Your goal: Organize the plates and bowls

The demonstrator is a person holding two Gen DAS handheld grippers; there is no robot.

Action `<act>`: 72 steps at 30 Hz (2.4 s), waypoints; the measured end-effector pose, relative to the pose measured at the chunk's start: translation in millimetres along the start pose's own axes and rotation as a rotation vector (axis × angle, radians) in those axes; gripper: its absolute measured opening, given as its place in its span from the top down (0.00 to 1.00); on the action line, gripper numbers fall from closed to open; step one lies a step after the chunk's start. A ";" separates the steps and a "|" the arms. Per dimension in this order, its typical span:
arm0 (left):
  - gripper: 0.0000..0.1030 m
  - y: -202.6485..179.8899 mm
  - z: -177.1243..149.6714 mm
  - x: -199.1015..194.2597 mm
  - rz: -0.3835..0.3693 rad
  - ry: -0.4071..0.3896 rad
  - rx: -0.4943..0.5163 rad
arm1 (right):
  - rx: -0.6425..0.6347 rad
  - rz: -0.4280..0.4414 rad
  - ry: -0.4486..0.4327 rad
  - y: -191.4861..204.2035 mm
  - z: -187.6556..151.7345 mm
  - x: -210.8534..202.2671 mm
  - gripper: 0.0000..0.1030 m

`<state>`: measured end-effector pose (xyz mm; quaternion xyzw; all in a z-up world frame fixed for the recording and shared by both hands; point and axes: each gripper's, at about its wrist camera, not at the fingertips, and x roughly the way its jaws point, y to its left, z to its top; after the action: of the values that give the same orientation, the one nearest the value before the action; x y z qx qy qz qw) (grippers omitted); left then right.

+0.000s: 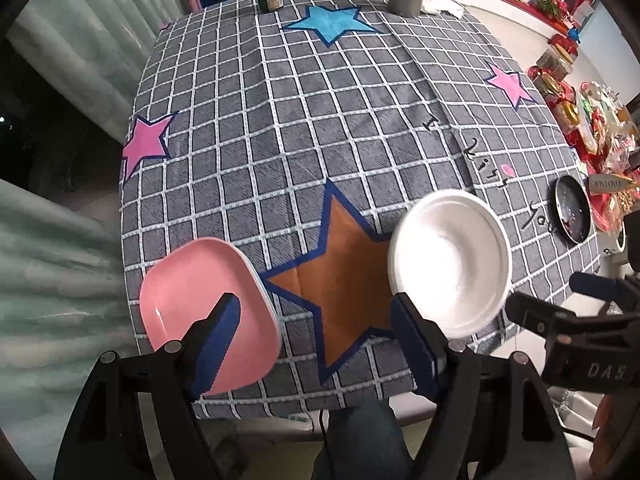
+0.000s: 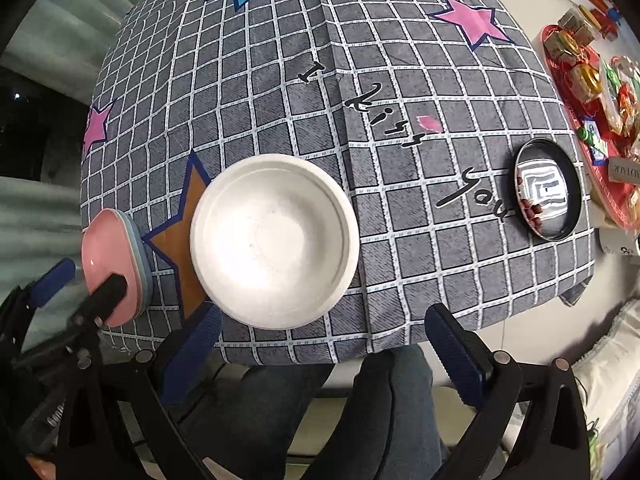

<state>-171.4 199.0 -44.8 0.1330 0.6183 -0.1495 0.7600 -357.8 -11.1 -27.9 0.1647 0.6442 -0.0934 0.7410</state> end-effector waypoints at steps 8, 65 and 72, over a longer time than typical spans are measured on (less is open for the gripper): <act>0.22 -8.2 -1.5 7.7 -0.018 0.040 0.013 | 0.050 -0.005 0.025 -12.4 3.1 3.4 0.01; 0.64 -143.4 -34.0 88.1 0.015 0.252 -0.080 | -0.196 0.164 0.303 -5.2 81.4 111.0 0.74; 0.64 -152.4 -51.7 43.4 0.018 0.223 -0.097 | -0.210 0.166 0.303 -9.8 72.6 91.9 0.74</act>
<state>-269.4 76.1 -100.3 0.1175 0.7043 -0.0970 0.6934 -280.1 -39.9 -111.3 0.1513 0.7388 0.0618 0.6539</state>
